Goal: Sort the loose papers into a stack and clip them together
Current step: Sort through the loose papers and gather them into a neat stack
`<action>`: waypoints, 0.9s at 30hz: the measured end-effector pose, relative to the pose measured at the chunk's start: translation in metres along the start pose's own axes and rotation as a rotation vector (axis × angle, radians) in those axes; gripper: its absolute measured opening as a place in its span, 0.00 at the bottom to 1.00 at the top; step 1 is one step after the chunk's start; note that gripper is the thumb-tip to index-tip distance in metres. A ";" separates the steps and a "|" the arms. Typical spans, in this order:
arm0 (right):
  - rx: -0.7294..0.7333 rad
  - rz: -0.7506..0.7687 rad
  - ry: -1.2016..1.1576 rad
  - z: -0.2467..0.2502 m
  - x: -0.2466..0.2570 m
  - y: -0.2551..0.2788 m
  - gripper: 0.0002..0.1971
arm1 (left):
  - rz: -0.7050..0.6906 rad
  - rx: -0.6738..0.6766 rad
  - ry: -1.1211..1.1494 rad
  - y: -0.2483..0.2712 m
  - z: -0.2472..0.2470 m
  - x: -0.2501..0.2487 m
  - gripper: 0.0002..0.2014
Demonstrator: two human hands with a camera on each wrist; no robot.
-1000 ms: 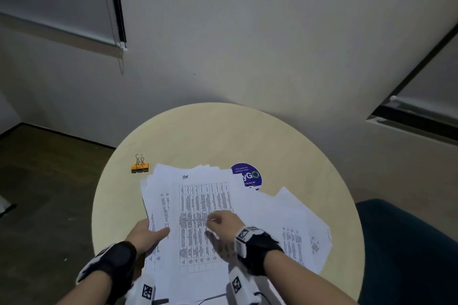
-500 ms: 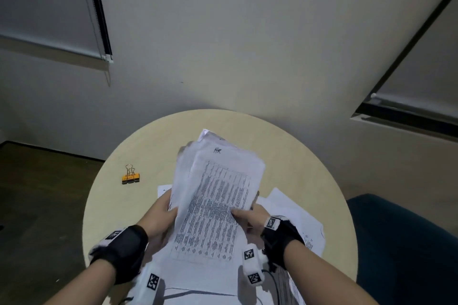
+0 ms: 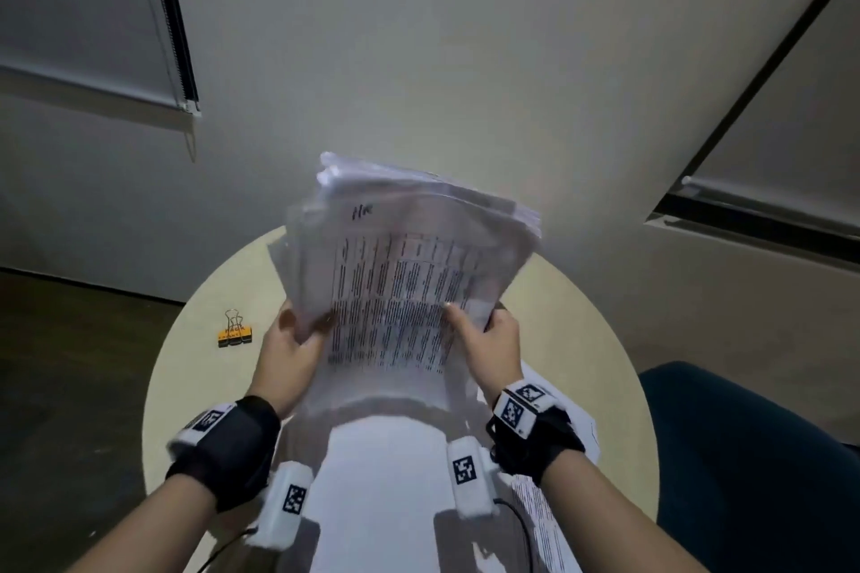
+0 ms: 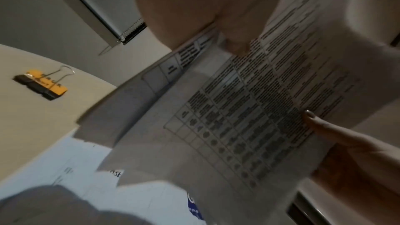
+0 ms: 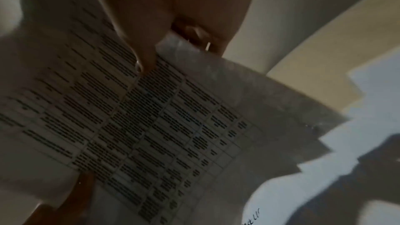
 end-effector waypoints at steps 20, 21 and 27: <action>0.106 -0.180 0.026 0.013 -0.026 0.003 0.17 | 0.130 0.052 0.018 -0.007 -0.021 0.029 0.13; 0.107 -0.116 -0.017 0.018 -0.014 0.001 0.19 | 0.130 0.049 -0.015 -0.011 -0.020 0.025 0.12; -0.016 0.521 0.535 0.047 0.074 -0.013 0.32 | -0.291 0.223 -0.588 -0.037 -0.026 -0.027 0.03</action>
Point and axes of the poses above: each hand's wrist, its own y-axis away from the middle knuckle, its own z-axis out of the back of the hand, x = y × z, the point moved 2 cm from there along -y, towards the middle knuckle
